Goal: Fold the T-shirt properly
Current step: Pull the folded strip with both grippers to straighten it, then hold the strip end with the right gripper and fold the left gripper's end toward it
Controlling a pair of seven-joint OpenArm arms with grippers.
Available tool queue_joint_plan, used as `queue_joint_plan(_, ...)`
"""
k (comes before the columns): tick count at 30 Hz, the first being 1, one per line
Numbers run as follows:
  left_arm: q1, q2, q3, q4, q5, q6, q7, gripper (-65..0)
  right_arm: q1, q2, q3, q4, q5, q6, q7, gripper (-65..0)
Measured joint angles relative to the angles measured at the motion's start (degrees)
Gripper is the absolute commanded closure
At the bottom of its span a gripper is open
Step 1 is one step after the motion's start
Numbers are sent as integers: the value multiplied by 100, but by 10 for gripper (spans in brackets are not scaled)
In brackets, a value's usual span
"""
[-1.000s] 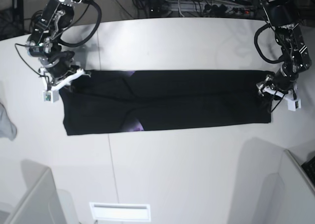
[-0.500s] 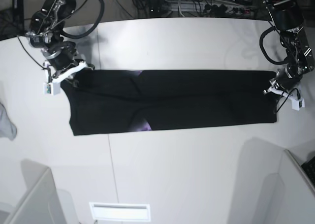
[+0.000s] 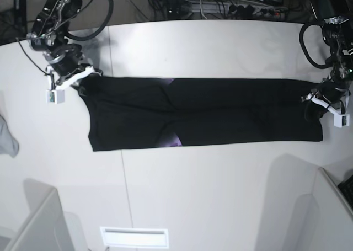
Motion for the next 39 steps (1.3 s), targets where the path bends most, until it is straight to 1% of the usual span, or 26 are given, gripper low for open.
queue_joint_plan(2, 149, 4, 9, 254, 0, 11, -2, 0, 2, 2, 2, 0, 0, 0, -2, 0)
queue_joint_plan(3, 181, 74, 7, 376, 9, 11, -2, 0, 2, 2, 0, 2, 0, 0, 0, 0)
queue_joint_plan(5, 245, 330, -11, 693, 15, 42, 20, 0, 2, 9, -17, 0, 0, 0, -2, 0)
queue_joint_plan(7, 385, 612, 37, 1032, 4, -11, 28, 0, 22, -15, -37, 0, 0, 0, -4, 0)
queue_joint_plan(12, 437, 1016, 634, 1434, 656, 11, 37, 0, 76, -26, -42, 0, 2, 0, -4, 0)
queue_joint_plan(14, 442, 1220, 807, 1513, 833, 26, 24, 0, 81, -31, -42, 0, 0, 0, -2, 0)
queue_joint_plan(17, 452, 1482, 1040, 1523, 927, 9, 44, 0, 76, -17, -42, 0, 0, 0, -2, 0)
queue_joint_plan(23, 319, 1676, 1565, 1521, 1351, 24, 46, 0, 79, -15, -35, 0, 0, 0, 0, 0)
queue_joint_plan(25, 240, 1797, 1722, 1510, 1397, 177, 42, 0, 76, -15, -35, -2, 0, 0, -2, 0)
queue_joint_plan(28, 162, 1792, 1991, 1510, 1397, 374, 39, 0, 79, 0, -13, -2, 0, 0, 0, 0)
queue_joint_plan(31, 22, 1773, 2284, 1456, 1412, 380, 35, 0, 81, 0, -24, -2, 0, 0, -2, 0)
queue_joint_plan(33, -118, 1829, 2406, 1298, 1375, 378, 33, 0, 79, 0, -26, -2, 0, 0, -2, 0)
queue_joint_plan(35, -225, 1943, 2461, 1086, 1425, 380, 37, 0, 81, 0, -26, -2, 0, 0, 0, 0)
queue_joint_plan(39, -275, 2009, 2468, 837, 1427, 378, 39, 0, 81, 0, -26, -2, 0, 0, -2, 0)
